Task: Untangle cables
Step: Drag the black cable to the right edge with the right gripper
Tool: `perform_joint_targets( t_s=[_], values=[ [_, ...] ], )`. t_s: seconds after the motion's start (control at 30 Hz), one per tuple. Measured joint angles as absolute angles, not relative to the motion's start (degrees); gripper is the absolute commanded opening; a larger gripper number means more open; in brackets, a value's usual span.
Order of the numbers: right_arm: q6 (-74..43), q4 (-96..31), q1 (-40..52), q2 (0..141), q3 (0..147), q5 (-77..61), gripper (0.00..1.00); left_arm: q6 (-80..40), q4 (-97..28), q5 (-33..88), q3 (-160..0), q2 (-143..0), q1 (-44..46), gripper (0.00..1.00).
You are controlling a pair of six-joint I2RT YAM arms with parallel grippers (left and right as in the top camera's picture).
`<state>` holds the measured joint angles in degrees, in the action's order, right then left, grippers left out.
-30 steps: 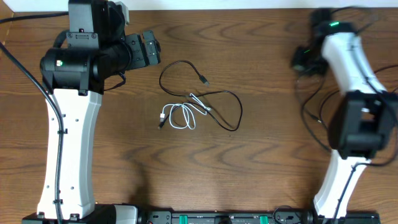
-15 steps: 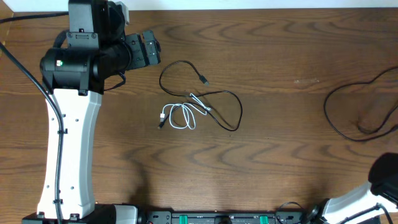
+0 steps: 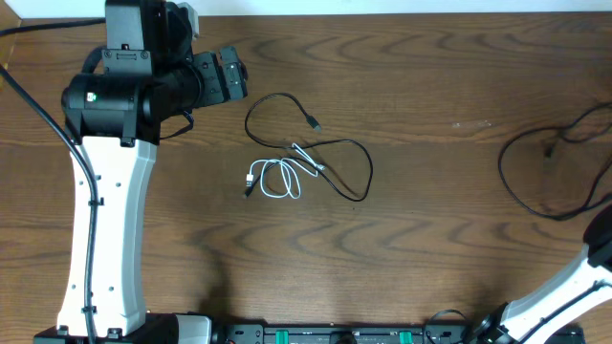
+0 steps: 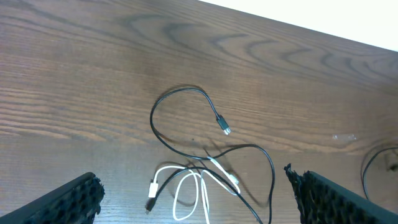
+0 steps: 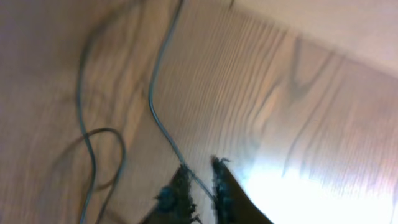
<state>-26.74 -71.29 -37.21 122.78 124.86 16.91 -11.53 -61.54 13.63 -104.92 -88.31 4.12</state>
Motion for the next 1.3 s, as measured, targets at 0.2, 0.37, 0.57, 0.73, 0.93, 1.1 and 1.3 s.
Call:
perform_joint_targets(
  t_s=[0.2,0.37,0.57,0.73,0.93,1.1,1.3],
  values=[
    [-19.0,-74.0,-37.1,125.1,124.3,1.2,0.38,-11.5,-61.5,13.8,-104.9,-88.3,4.1,1.00],
    [-8.8,-82.5,-33.5,124.7,124.3,-10.8,0.61,-11.5,-61.5,13.8,-104.9,-88.3,4.1,1.00],
    [-0.1,-86.5,-24.5,124.6,120.9,-14.3,0.62,-11.5,-61.5,13.8,-104.9,-88.3,4.1,1.00],
    [2.1,-82.8,-18.5,124.6,114.3,-12.2,0.61,-11.5,-61.5,13.8,-104.9,-88.3,4.1,1.00],
    [0.6,-75.5,-14.8,124.6,104.7,-5.3,0.57,-11.5,-61.5,13.8,-104.9,-88.3,4.1,1.00],
    [-2.1,-69.8,-13.7,124.6,98.1,-2.3,0.53,-11.5,-61.5,13.8,-104.9,-88.3,4.1,1.00],
    [-4.3,-64.8,-13.6,124.6,91.0,-0.9,0.47,-11.5,-61.5,13.8,-104.9,-88.3,4.1,1.00]
  ],
)
